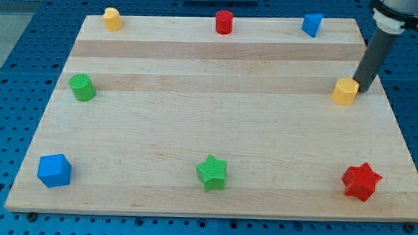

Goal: Push the blue triangle right a bit

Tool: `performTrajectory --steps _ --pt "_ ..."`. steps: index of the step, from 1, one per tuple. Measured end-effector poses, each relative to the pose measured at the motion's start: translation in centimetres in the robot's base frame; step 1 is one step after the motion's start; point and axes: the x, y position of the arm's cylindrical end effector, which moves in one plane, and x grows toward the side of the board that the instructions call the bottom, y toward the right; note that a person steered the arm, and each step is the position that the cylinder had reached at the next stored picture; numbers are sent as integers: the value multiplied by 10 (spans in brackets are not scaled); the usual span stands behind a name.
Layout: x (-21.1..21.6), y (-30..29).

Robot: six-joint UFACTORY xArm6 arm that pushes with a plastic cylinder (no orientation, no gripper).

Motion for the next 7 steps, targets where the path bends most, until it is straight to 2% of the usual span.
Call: performTrajectory --steps 3,5,6,7 --pt "15 2" --pt "-34 94" --pt "-38 94" --pt "-94 85"
